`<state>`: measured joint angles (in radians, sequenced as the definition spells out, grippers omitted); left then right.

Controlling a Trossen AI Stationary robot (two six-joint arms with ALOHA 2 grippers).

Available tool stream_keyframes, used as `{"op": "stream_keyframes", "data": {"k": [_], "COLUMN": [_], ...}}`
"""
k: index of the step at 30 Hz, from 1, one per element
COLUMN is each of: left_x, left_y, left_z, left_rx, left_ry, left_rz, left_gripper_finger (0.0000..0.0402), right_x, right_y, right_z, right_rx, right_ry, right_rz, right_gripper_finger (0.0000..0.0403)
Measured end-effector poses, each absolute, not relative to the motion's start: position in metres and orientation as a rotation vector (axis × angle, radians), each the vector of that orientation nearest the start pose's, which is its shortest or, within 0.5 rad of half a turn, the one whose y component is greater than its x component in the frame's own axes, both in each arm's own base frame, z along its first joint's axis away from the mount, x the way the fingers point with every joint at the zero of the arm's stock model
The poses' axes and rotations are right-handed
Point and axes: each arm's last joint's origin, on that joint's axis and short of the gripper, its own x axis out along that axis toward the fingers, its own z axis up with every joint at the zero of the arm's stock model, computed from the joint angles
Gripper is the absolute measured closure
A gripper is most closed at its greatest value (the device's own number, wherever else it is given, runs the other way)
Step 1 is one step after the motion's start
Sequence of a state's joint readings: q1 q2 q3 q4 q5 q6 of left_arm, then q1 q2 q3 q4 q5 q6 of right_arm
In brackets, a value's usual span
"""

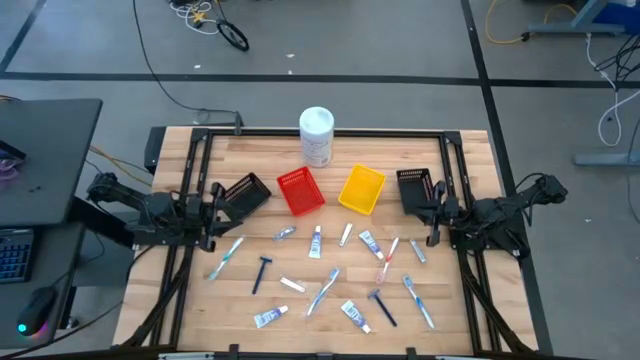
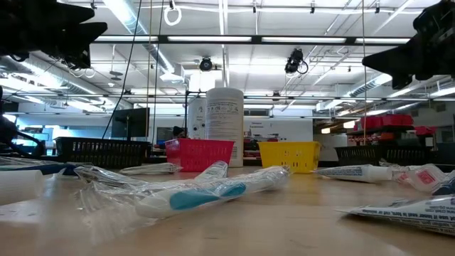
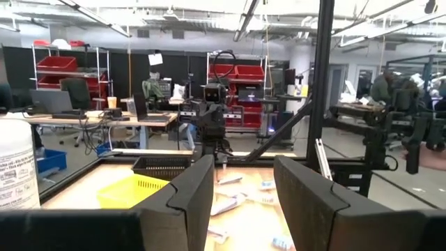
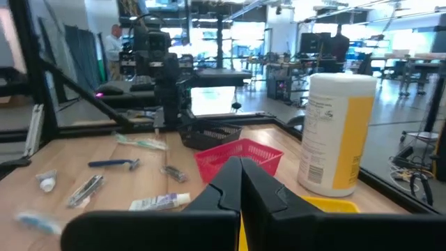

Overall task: Pick & Place Travel size toiletries
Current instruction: Put the green toothbrush into the left black basket

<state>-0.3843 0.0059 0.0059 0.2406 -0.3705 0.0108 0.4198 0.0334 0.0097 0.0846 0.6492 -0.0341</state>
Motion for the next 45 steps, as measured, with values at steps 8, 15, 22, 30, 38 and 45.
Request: {"op": "stream_keyframes", "data": {"k": [8,15,22,30,38,45], "left_x": [0.09,0.09,0.09,0.088,0.081,0.097], "left_y": [-0.029,-0.029,-0.029,-0.022,-0.016,-0.022], "left_z": [0.188,0.189,0.188,0.196,0.238,0.227], "left_rx": [-0.178,-0.193,-0.247,-0.231,-0.112,-0.176], "left_ry": [-0.227,-0.226,-0.22,-0.231,-0.201,0.063], "left_rz": [-0.149,-0.166,-0.165,0.037,0.156,0.188], "left_gripper_finger": [0.0242,0.0242,0.0242,0.0242,0.0224,0.0186], "right_x": [0.092,0.09,0.09,0.086,0.089,0.102], "right_y": [0.022,0.019,0.019,0.014,0.013,0.017], "right_z": [0.177,0.183,0.185,0.194,0.198,0.191], "right_rx": [0.024,-0.008,0.133,0.113,0.099,0.145], "right_ry": [-0.098,-0.137,-0.179,-0.243,-0.295,-0.23], "right_rz": [-0.209,-0.318,-0.295,-0.465,-0.339,-0.211], "right_gripper_finger": [0.04,0.04,0.04,0.04,0.0358,0.0297]}}
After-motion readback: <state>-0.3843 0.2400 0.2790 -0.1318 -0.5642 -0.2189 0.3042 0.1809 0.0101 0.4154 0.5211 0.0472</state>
